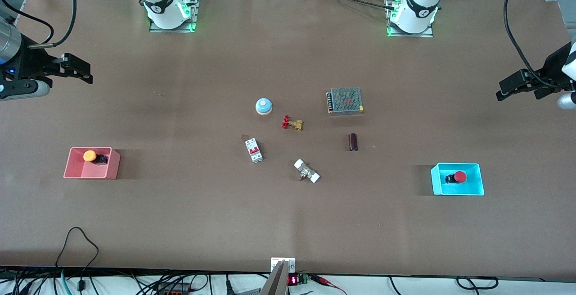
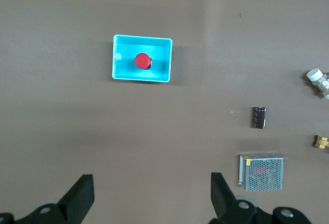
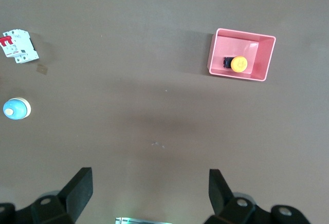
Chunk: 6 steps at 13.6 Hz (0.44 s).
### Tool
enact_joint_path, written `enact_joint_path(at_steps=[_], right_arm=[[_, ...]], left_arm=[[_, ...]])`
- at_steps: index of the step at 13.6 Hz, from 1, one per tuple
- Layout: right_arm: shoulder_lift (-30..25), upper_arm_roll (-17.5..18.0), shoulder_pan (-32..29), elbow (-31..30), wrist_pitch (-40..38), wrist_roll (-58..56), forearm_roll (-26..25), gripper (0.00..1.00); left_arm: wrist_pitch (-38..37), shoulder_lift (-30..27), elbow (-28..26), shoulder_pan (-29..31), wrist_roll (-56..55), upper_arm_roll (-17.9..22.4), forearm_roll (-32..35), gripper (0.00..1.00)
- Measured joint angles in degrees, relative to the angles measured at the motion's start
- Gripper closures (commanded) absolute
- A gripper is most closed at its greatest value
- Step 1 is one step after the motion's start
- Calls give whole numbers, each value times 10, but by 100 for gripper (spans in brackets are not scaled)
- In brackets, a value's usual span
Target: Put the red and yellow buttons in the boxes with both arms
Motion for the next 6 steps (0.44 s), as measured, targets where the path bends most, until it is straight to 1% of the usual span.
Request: enact_joint_path(at_steps=[6], right_arm=[[-2,-4,2,-2,-3,0,0,0]], left_arm=[[-13,-9,-5,0,0,-5,2,0]])
